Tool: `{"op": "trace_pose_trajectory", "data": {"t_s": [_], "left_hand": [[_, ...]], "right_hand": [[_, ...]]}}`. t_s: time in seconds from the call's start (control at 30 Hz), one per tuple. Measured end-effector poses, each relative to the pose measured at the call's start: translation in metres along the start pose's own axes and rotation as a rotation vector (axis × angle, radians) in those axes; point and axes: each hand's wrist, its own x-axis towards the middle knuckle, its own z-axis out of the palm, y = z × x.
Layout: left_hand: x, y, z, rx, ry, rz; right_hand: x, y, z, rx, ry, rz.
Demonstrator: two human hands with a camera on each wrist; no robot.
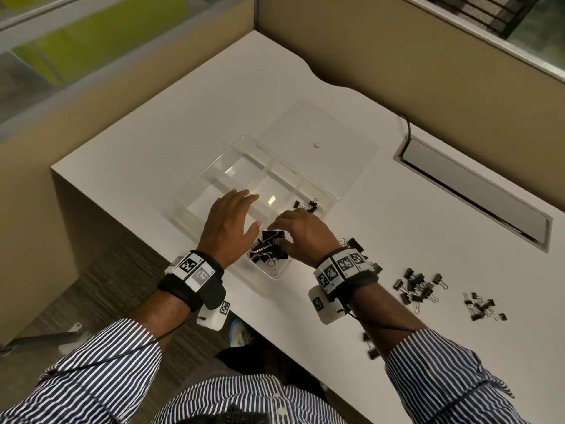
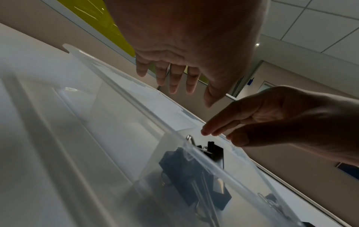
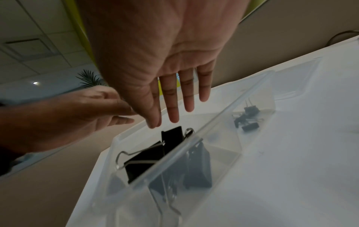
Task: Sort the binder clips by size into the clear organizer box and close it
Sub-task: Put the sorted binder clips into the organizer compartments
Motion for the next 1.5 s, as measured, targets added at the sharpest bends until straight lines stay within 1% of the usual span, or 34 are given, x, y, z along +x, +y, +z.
{"op": "trace_pose_trajectory", "data": {"t_s": [0.13, 0.27, 0.4, 0.5, 0.57, 0.7, 0.87, 1.03, 1.1, 1.23, 1.37, 1.5], "left_hand": [[-0.003, 0.003, 0.005, 0.059, -0.069, -0.038], [-0.006, 0.01, 0.011, 0.091, -0.086, -0.032], [-0.007, 0.027, 0.018, 0.089, -0.08, 0.006], [-0.004, 0.051, 0.025, 0.056, -0.075, 0.071], [-0.001, 0.069, 0.032, 0.043, -0.077, 0.128], [-0.002, 0.106, 0.053, 0.033, -0.099, 0.225], [-0.013, 0.15, 0.08, -0.021, -0.124, 0.333], [-0.027, 0.184, 0.111, -0.059, -0.227, 0.329], [-0.034, 0.197, 0.124, -0.062, -0.27, 0.331], [-0.047, 0.218, 0.149, -0.034, -0.28, 0.355], [-0.054, 0.241, 0.171, -0.03, -0.335, 0.343], [-0.046, 0.263, 0.19, 0.03, -0.399, 0.331]], "right_hand": [[-0.008, -0.004, 0.009, -0.057, -0.035, -0.084], [-0.014, -0.002, 0.012, -0.054, -0.064, -0.062], [-0.024, 0.013, 0.001, -0.027, 0.014, -0.016], [-0.038, 0.03, -0.01, -0.02, 0.102, 0.063], [-0.054, 0.041, -0.017, -0.015, 0.143, 0.114], [-0.097, 0.069, -0.022, 0.001, 0.143, 0.233], [-0.16, 0.104, -0.021, 0.022, 0.173, 0.338], [-0.219, 0.134, -0.02, 0.041, 0.141, 0.464], [-0.24, 0.144, -0.02, 0.052, 0.138, 0.485], [-0.278, 0.164, -0.017, 0.069, 0.126, 0.512], [-0.309, 0.184, -0.018, 0.07, 0.121, 0.559], [-0.327, 0.203, -0.02, 0.085, 0.107, 0.595]]}}
